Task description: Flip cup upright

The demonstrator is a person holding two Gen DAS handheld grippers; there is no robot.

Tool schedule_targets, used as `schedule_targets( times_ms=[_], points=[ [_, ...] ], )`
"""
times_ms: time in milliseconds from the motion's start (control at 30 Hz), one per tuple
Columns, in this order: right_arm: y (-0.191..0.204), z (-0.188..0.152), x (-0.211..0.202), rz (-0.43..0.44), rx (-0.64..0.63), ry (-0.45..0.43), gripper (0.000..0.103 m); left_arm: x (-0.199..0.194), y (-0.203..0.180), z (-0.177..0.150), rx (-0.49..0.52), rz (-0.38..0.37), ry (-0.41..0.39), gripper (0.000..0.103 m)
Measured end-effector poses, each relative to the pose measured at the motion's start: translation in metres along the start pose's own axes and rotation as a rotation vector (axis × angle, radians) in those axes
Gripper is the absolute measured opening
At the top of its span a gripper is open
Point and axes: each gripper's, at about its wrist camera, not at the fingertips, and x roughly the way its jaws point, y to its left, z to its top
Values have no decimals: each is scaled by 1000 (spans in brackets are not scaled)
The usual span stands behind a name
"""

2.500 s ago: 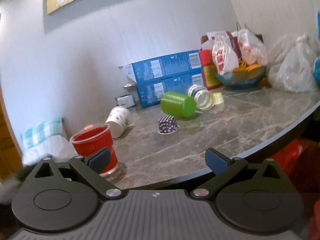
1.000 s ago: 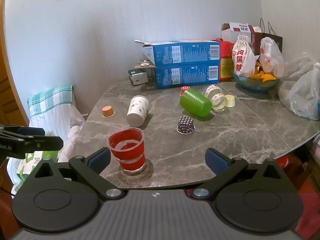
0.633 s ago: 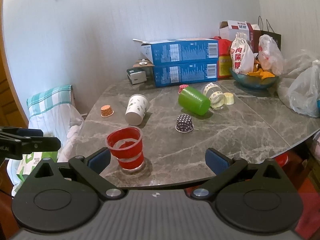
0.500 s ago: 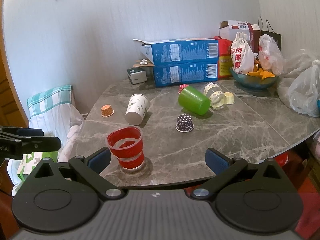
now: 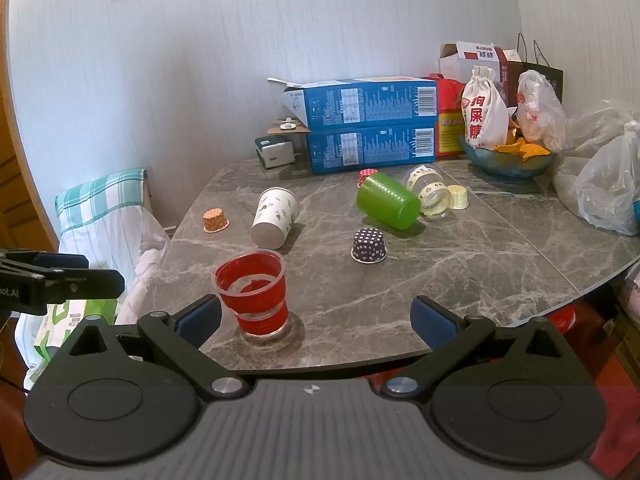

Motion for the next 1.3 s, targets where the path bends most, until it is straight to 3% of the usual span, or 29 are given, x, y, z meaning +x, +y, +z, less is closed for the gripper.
schedule_targets(
  times_ms=[1300],
  points=[
    [-2,-1,-3,-2,7,-3,102,4,-5,2,-3,-18,-9,103]
  ],
)
